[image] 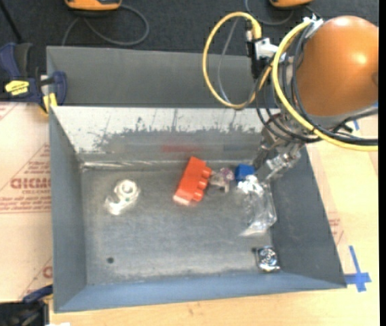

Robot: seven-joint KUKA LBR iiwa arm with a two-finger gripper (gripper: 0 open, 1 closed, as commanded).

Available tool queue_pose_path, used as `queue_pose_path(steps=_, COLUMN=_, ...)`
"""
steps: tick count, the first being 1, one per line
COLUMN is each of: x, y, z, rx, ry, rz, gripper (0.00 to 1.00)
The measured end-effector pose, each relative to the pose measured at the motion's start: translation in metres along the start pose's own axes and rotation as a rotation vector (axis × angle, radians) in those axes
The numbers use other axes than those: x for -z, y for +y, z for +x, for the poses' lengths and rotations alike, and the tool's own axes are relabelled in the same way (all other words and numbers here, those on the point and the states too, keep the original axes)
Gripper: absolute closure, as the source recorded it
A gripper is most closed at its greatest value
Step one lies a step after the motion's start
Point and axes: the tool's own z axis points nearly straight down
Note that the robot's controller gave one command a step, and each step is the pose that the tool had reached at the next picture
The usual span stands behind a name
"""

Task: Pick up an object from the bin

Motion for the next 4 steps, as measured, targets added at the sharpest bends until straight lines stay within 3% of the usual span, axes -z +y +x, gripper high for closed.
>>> queue_pose_path(steps=1, x=-0.043, y=-0.004, z=0.012, rx=0.036, ry=-0.005, rz=-0.01, gripper=1.0)
queue_pose_path(steps=2, x=-0.041, y=-0.004, z=0.012, rx=0.033, ry=-0.005, rz=-0.009, gripper=0.0)
queue_pose_path(steps=3, x=-0.2, y=0.028, z=0.067, rx=0.401, ry=-0.01, rz=0.003, gripper=0.0)
queue_pose_path(steps=4, x=-0.148, y=0.009, z=0.094, rx=0.407, ry=-0.001, rz=-0.003, gripper=0.0)
